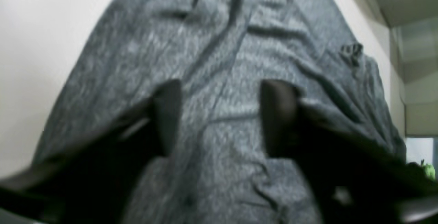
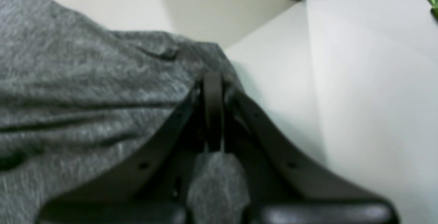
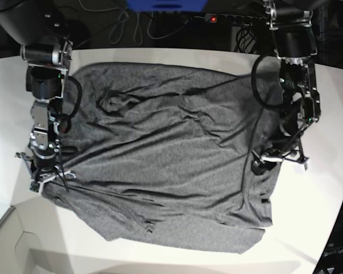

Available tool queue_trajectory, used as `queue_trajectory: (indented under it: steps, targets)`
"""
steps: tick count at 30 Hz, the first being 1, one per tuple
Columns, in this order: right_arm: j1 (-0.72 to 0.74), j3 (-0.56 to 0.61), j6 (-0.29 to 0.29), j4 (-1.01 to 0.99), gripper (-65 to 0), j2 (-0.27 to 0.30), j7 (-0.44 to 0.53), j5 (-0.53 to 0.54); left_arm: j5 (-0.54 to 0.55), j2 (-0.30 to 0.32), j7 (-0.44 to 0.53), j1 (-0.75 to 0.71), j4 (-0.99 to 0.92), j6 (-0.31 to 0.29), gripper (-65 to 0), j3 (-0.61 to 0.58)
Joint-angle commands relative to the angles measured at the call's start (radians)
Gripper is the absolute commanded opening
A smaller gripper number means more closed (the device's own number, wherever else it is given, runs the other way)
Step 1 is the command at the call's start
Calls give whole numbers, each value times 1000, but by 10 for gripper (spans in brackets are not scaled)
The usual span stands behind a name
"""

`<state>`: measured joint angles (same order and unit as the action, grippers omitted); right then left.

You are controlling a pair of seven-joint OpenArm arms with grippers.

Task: Layout the t-shirt on the table in an organized manner, then fold the t-shirt properly
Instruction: 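Hold both shirt edges with both grippers, keeping the shirt taut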

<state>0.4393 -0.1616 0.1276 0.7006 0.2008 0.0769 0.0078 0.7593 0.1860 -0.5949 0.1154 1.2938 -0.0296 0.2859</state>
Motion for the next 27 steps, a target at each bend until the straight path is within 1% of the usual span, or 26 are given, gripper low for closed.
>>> queue_trajectory:
  steps: [1, 2, 3, 4, 12, 14, 18, 20, 25, 27]
  targets:
    - [14, -3, 1, 17, -650, 16, 21, -2, 7, 17, 22, 16, 19, 26, -225, 5]
    - [14, -3, 1, 17, -650, 16, 21, -2, 6, 19, 22, 16, 11, 59, -201, 5]
    - [13, -3, 1, 17, -650, 18, 21, -2, 6, 19, 25, 16, 2, 87, -195, 5]
    - [13, -3, 1, 15, -650, 18, 21, -2, 6, 19, 25, 17, -9, 99, -198, 3]
    - [11, -3, 1, 15, -650, 18, 21, -2, 6, 19, 23, 51, -85, 102, -222, -3]
    - [11, -3, 1, 15, -650, 18, 21, -2, 6, 19, 22, 56, -98, 102, -257, -3]
    - [11, -3, 1, 15, -650, 18, 21, -2, 6, 14, 25, 60, -101, 102, -372, -3]
    - [13, 0, 1, 15, -650, 18, 21, -2, 6, 11, 25, 60, -95, 102, -407, -3]
    - [14, 0, 1, 15, -650, 18, 21, -2, 6, 10, 23, 73, -102, 102, -415, -4]
    - [14, 0, 1, 15, -650, 18, 21, -2, 6, 13, 26, 73, -102, 102, -416, -32]
